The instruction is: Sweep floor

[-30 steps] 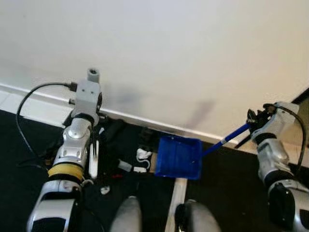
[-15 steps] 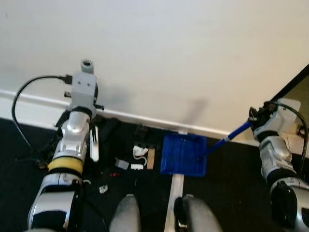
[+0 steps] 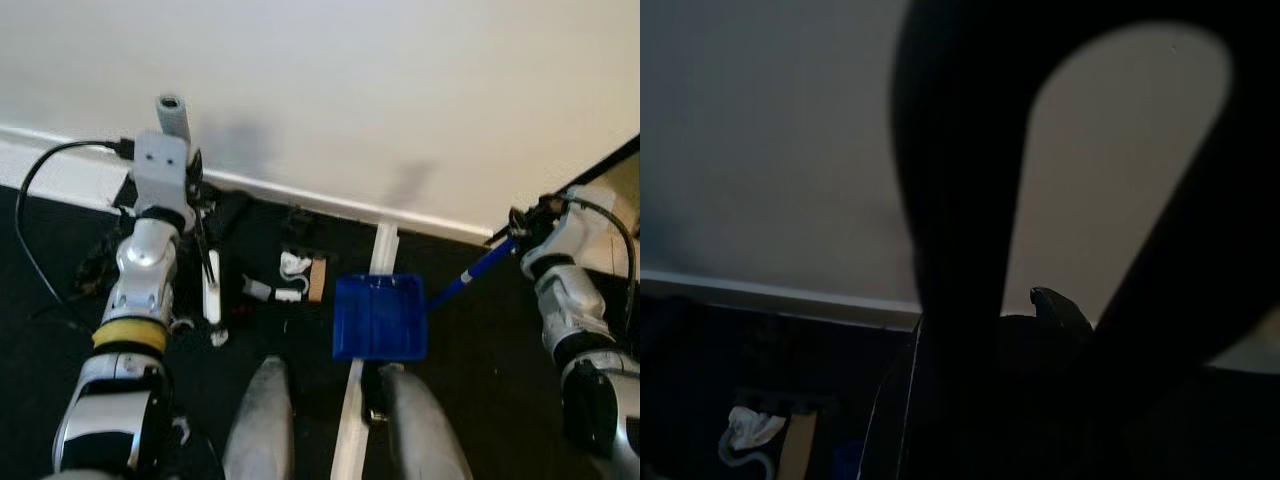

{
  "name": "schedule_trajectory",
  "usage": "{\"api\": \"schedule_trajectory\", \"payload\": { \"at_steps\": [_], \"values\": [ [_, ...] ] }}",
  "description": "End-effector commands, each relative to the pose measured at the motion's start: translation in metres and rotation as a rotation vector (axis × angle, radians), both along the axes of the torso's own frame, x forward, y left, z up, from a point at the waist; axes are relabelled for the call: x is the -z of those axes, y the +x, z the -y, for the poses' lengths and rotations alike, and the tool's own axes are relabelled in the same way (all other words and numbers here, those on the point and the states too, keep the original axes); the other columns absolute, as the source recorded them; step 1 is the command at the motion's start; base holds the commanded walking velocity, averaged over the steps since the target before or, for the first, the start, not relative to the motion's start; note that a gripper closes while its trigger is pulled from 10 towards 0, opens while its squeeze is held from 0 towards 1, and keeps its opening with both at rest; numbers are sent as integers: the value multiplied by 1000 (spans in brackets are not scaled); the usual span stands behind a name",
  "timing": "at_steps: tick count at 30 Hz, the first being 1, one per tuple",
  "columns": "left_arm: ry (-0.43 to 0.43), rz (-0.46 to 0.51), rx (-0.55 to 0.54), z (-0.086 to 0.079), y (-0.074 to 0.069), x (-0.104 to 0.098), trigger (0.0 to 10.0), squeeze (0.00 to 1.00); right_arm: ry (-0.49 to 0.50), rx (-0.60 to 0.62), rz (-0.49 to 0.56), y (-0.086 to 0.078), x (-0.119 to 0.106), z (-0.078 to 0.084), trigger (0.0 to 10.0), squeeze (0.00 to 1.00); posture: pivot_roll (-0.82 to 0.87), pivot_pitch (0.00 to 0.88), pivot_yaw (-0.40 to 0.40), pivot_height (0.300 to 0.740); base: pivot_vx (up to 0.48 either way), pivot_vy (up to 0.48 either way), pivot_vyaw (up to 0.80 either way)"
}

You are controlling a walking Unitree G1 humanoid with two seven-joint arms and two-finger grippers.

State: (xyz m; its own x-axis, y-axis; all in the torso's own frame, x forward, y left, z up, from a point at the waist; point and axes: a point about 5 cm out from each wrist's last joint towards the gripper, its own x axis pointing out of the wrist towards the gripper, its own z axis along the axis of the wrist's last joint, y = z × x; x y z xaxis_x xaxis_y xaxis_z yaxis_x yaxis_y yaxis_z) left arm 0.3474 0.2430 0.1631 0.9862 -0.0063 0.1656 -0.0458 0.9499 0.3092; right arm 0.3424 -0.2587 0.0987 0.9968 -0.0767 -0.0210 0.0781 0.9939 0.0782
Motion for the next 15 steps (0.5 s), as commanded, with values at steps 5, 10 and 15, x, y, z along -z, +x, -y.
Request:
{"api": "schedule_trajectory", "payload": {
  "at_steps": [5, 10, 15],
  "values": [
    [54, 105, 9, -8, 2, -24, 10000, 0, 14, 23, 77, 8, -19, 4, 10000, 0, 169, 382, -50, 740, 0, 0, 0],
    [50, 113, 18, -9, 2, -26, 10000, 0, -2, -25, 100, 13, -25, -5, 10000, 0, 167, 386, -52, 740, 0, 0, 0],
    [58, 119, 26, -9, 3, -26, 10000, 0, -23, -48, 92, 12, -22, -9, 10000, 0, 171, 391, -50, 740, 0, 0, 0]
  ]
}}
